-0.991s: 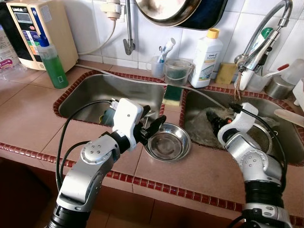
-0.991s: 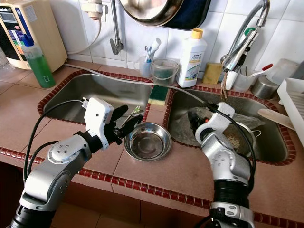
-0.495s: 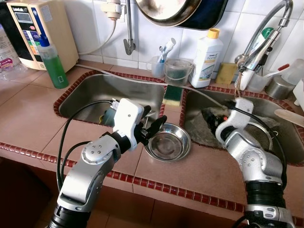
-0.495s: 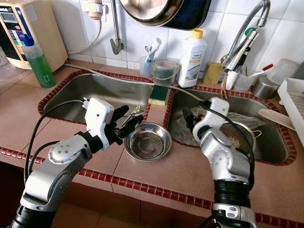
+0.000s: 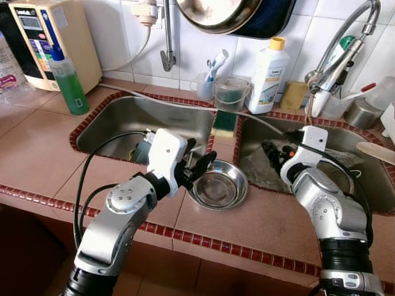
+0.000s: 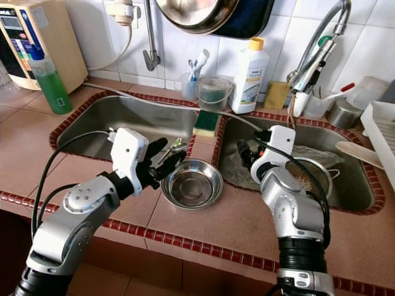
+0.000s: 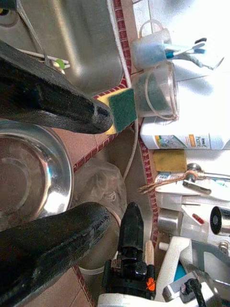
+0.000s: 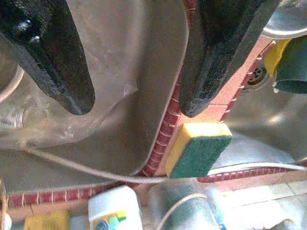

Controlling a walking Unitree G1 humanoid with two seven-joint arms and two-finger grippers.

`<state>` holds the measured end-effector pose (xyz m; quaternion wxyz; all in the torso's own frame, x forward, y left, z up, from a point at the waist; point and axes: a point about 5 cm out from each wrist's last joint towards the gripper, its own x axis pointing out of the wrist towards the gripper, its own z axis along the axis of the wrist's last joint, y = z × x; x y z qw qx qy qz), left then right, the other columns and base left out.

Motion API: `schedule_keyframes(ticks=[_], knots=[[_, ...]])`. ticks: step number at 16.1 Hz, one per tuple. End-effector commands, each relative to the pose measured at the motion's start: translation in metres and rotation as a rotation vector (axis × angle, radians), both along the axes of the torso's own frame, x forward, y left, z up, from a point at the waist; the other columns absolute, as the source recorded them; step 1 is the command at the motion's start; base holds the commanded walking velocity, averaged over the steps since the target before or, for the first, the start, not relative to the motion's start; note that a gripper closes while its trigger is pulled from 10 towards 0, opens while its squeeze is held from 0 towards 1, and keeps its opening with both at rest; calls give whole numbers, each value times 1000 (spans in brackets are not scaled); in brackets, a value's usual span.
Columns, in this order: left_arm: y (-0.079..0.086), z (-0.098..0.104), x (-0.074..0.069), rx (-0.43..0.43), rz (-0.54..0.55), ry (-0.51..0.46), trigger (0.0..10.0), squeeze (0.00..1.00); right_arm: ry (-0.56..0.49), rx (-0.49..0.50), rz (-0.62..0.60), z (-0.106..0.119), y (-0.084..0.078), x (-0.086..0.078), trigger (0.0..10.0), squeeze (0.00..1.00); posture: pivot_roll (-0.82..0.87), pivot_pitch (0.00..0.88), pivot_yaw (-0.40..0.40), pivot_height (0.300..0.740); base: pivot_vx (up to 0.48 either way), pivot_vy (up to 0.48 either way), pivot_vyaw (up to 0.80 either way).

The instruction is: Kitchen organization

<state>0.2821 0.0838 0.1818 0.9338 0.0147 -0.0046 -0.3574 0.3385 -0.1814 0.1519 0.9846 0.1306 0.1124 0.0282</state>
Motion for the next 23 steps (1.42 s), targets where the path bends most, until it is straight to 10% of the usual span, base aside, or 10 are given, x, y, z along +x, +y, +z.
schedule_keyframes(ticks=[1, 3, 4, 5, 17, 23], knots=[[-1, 3, -1, 2, -6, -8, 10000, 0, -73, -65, 15, 10, 1, 0, 10000, 1000, -170, 3, 6, 736, 0, 0, 0], [0, 0, 1, 2, 8, -2, 10000, 0, -120, -108, 11, 12, 2, 0, 10000, 1000, -172, 6, 6, 736, 0, 0, 0], [0, 0, 1, 2, 11, -1, 10000, 0, -137, -98, 7, 12, 2, 0, 10000, 737, -172, 6, 6, 736, 0, 0, 0], [1, -1, 1, 2, 13, 0, 10000, 0, -173, -117, 11, 15, 1, -1, 10000, 0, -171, 7, 6, 736, 0, 0, 0], [67, 4, 28, -78, 343, -72, 10000, 0, -622, -315, 105, 42, 7, -30, 10000, 0, -180, 29, 21, 736, 0, 0, 0], [70, 6, 29, -79, 350, -90, 10000, 0, -667, -355, 117, 42, 7, -37, 10000, 0, -185, 43, 31, 736, 0, 0, 0]])
